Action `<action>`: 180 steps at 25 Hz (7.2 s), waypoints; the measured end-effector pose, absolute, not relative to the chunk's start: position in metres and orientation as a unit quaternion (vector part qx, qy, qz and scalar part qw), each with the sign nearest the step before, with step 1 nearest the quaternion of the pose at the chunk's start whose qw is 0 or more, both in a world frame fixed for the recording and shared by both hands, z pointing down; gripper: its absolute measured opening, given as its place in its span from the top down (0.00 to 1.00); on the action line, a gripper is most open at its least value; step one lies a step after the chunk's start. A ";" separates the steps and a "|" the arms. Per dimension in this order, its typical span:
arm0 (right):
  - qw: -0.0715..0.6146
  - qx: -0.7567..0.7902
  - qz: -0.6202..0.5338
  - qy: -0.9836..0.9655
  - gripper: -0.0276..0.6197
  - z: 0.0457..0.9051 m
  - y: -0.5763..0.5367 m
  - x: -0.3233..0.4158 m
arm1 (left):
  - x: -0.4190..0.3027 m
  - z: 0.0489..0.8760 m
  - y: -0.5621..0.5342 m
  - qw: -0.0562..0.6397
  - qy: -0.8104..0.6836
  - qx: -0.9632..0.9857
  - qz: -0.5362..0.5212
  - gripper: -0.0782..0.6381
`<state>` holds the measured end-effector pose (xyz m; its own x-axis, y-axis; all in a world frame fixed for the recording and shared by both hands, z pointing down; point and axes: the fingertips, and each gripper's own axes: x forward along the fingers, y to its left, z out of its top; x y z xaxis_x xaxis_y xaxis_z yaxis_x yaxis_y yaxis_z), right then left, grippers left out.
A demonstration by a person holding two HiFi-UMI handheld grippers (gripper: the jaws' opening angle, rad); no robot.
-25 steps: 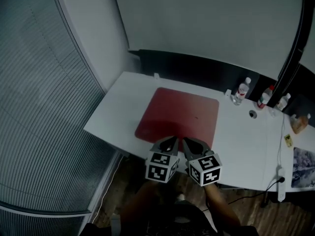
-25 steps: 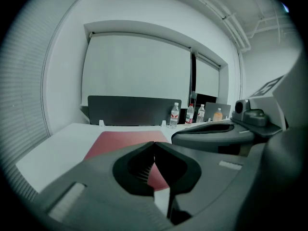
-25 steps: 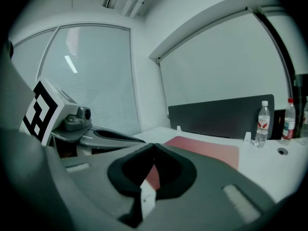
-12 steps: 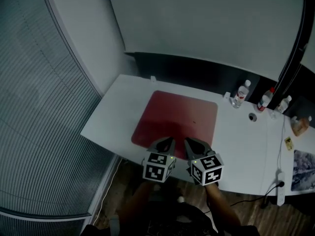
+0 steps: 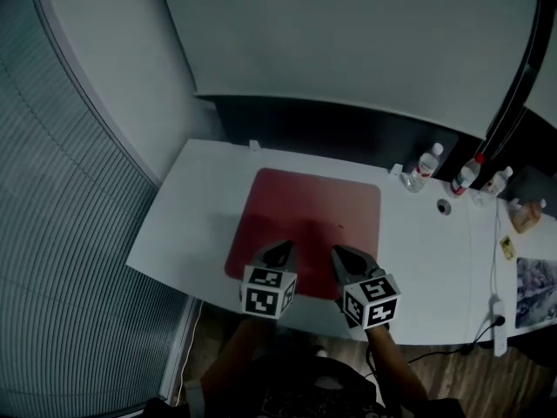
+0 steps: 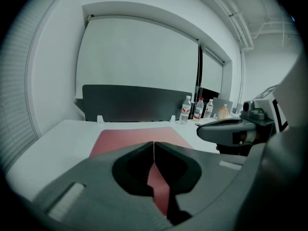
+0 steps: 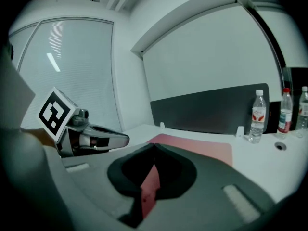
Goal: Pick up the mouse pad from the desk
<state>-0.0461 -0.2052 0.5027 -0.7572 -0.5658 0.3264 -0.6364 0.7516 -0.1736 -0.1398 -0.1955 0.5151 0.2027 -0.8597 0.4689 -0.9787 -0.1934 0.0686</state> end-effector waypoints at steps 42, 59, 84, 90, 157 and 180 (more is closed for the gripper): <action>0.238 0.497 0.240 -0.799 0.60 0.654 -0.313 0.043 | -0.312 0.662 -0.294 0.277 -0.583 0.721 0.253 0.61; 0.288 0.518 0.246 -0.767 0.48 0.679 -0.333 0.061 | -0.322 0.668 -0.306 0.227 -0.599 0.717 0.273 0.53; 0.289 0.517 0.266 -0.761 0.50 0.679 -0.333 0.058 | -0.322 0.680 -0.307 0.304 -0.569 0.707 0.291 0.56; 0.282 0.522 0.268 -0.759 0.54 0.678 -0.333 0.054 | -0.322 0.680 -0.305 0.318 -0.576 0.699 0.281 0.61; 0.200 0.457 0.170 -0.850 0.83 0.555 -0.316 0.020 | -0.267 0.548 -0.279 0.245 -0.601 0.743 0.164 0.79; 0.120 0.494 0.049 -0.860 0.83 0.409 -0.324 0.050 | -0.218 0.391 -0.283 0.121 -0.612 0.776 0.091 0.79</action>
